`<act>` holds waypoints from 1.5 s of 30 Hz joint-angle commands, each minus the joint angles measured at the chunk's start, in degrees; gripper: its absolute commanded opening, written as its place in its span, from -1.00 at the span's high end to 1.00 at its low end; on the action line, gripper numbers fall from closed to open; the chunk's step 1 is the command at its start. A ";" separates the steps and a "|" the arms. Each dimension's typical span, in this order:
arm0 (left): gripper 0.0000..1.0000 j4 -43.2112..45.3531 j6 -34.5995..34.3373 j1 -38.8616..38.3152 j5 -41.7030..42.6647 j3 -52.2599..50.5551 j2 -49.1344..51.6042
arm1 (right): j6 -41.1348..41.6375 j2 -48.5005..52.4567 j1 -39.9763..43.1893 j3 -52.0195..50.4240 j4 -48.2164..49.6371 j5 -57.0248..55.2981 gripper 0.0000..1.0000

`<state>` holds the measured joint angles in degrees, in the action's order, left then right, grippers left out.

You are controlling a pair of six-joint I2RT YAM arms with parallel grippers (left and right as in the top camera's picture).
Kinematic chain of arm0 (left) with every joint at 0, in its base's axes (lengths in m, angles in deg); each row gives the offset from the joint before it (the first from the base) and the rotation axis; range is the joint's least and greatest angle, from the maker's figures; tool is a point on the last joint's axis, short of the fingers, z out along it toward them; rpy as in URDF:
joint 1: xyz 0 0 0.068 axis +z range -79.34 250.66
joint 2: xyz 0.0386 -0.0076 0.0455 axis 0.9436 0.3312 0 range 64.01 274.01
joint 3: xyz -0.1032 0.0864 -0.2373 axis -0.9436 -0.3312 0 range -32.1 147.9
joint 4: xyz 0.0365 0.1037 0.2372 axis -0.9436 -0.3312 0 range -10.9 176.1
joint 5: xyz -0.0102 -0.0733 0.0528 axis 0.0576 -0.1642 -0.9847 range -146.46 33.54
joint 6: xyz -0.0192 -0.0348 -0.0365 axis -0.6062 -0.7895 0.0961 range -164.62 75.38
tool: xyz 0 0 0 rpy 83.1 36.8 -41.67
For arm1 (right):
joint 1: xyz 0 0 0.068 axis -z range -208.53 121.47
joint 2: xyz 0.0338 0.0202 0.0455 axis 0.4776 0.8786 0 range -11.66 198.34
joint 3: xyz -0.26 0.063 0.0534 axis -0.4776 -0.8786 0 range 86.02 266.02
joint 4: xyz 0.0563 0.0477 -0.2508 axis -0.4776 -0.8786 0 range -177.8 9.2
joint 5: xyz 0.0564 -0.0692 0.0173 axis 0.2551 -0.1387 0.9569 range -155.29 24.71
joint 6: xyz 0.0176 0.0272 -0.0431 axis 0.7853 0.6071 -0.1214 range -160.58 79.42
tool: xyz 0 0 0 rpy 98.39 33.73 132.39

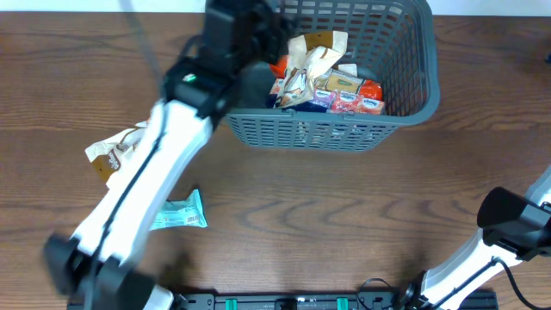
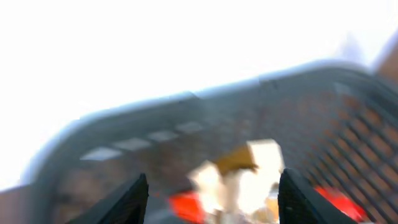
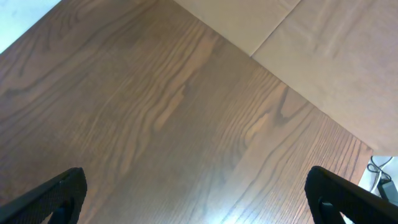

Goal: Pack container
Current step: 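Withdraw the left gripper back toward the left side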

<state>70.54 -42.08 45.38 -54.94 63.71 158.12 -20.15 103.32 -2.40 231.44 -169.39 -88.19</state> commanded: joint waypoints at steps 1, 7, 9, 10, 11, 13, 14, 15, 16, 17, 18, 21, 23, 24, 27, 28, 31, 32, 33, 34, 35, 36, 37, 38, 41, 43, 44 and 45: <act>-0.30 -2.10 5.42 1.29 -13.35 1.73 -8.07 | 0.76 0.55 0.09 -0.22 0.09 -0.61 -0.99; -0.99 -16.35 5.62 2.95 -19.26 1.73 -17.31 | 0.76 0.55 0.09 -0.22 0.09 -0.61 -0.98; -0.97 -22.82 5.62 3.72 -21.57 1.73 -19.63 | 0.76 0.55 0.09 -0.22 0.09 -0.59 -0.98; -0.97 -25.59 5.62 4.13 -23.17 1.73 -20.46 | 0.76 0.55 0.09 -0.22 0.09 -0.59 -0.99; -0.97 -28.59 5.62 4.70 -25.16 1.73 -21.16 | 0.76 0.55 0.09 -0.22 0.09 -0.59 -0.99; -0.97 -33.57 5.62 6.03 -28.65 1.73 -22.01 | 0.76 0.55 0.09 -0.22 0.09 -0.59 -0.99; -0.97 -35.74 5.60 6.73 -30.14 1.73 -22.16 | 0.76 0.55 0.09 -0.22 0.09 -0.61 -0.98; -0.97 -38.16 5.60 7.65 -31.47 1.70 -22.23 | 0.76 0.55 0.09 -0.22 0.09 -0.59 -0.99; -0.97 -40.35 5.60 8.68 -32.30 1.70 -22.18 | 0.76 0.55 0.09 -0.22 0.09 -0.59 -0.98; -0.97 -42.18 5.60 9.86 -32.48 1.62 -22.01 | 0.76 0.55 0.09 -0.22 0.09 -0.59 -0.98; -0.97 -43.43 5.55 10.82 -32.46 1.60 -21.86 | 0.76 0.55 0.09 -0.22 0.09 -0.59 -0.98; -0.97 -46.49 5.11 14.95 -32.44 0.94 -20.87 | 0.76 0.55 0.09 -0.22 0.09 -0.59 -0.98; -0.97 -46.82 4.94 17.92 -32.17 -0.13 -20.04 | 0.76 0.55 0.09 -0.22 0.09 -0.59 -0.99; -0.97 -46.60 4.20 19.34 -31.91 -0.83 -19.56 | 0.76 0.55 0.09 -0.22 0.09 -0.59 -0.98; -0.97 -46.42 3.04 24.09 -27.50 -2.54 -17.00 | 0.76 0.55 0.09 -0.22 0.09 -0.59 -0.98; -0.97 -47.01 3.41 25.68 -24.50 -2.86 -15.74 | 0.76 0.55 0.09 -0.22 0.09 -0.59 -0.98; -0.97 -49.51 7.78 29.49 -12.22 -2.97 -11.30 | 0.76 0.55 0.09 -0.22 0.09 -0.61 -0.99; -0.97 -50.01 9.29 30.45 -8.52 -2.97 -9.68 | 0.76 0.55 0.09 -0.22 0.09 -0.59 -0.98; -0.97 -50.47 10.93 31.28 -5.25 -2.97 -7.76 | 0.76 0.55 0.09 -0.22 0.09 -0.61 -0.99; -0.97 -50.99 12.59 31.93 -3.28 -2.97 -5.84 | 0.76 0.55 0.09 -0.22 0.09 -0.59 -0.99; -0.97 -51.47 13.81 32.33 -2.75 -2.97 -4.15 | 0.76 0.55 0.09 -0.22 0.09 -0.59 -0.99; -0.97 -52.19 15.19 32.65 -2.75 -2.97 -2.27 | 0.76 0.55 0.09 -0.22 0.09 -0.59 -0.99; -0.97 -53.02 16.83 32.81 -2.80 -2.97 -0.70 | 0.76 0.55 0.09 -0.22 0.09 -0.59 -0.98; -0.97 -53.99 18.60 33.00 -2.82 -2.97 0.76 | 0.76 0.55 0.09 -0.22 0.09 -0.59 -0.99; -0.97 -57.13 23.47 33.57 -2.84 -2.97 5.16 | 0.76 0.55 0.09 -0.22 0.09 -0.59 -0.98; -0.97 -59.19 26.25 34.18 -2.82 -2.97 8.00 | 0.76 0.55 0.09 -0.22 0.09 -0.61 -0.99; -0.97 -59.98 27.30 34.56 -2.82 -2.97 9.07 | 0.76 0.55 0.09 -0.22 0.09 -0.59 -0.99; -0.97 -60.72 28.30 35.06 -2.80 -2.97 10.40 | 0.76 0.55 0.09 -0.22 0.09 -0.59 -0.98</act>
<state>11.16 -20.24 79.10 -59.38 61.00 166.16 -20.15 103.32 -2.40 231.44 -169.39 -88.19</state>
